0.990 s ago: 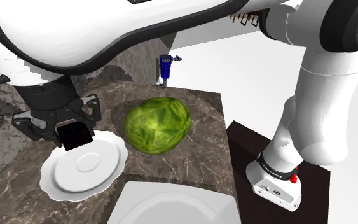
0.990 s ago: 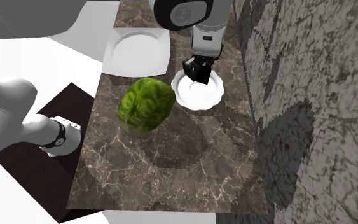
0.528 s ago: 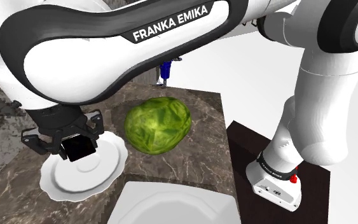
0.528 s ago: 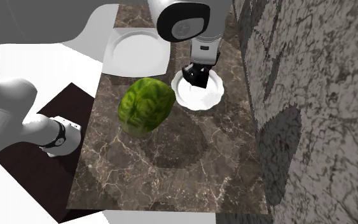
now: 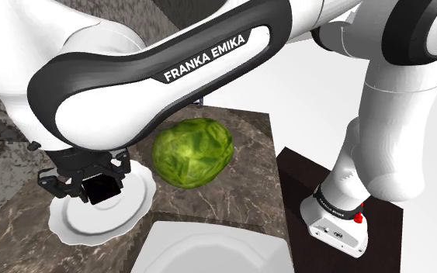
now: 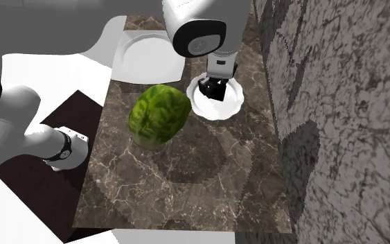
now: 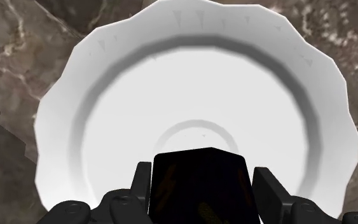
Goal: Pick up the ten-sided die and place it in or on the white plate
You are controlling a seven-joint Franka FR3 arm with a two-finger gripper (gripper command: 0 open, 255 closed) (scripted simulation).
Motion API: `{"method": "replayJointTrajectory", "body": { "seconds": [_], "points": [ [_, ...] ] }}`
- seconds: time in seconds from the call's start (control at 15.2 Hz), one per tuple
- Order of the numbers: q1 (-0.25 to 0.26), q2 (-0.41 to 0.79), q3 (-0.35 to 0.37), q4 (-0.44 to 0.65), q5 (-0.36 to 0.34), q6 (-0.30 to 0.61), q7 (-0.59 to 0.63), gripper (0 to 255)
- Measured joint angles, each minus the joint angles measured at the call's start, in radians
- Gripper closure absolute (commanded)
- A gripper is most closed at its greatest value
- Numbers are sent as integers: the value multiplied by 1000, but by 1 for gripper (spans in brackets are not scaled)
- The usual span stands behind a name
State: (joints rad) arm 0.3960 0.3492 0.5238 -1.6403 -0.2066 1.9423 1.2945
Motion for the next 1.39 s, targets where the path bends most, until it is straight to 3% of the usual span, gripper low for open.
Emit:
{"method": "replayJointTrajectory", "body": {
  "seconds": [0.26,0.33,0.73,1.06,1.39],
  "points": [
    [0,0,0,-2,0,2,1,255],
    [0,0,0,-2,0,2,1,0],
    [0,0,0,-2,0,2,1,0],
    [4,-20,8,82,14,-98,-9,0],
    [4,-22,8,96,16,-114,-12,0]
  ]
}}
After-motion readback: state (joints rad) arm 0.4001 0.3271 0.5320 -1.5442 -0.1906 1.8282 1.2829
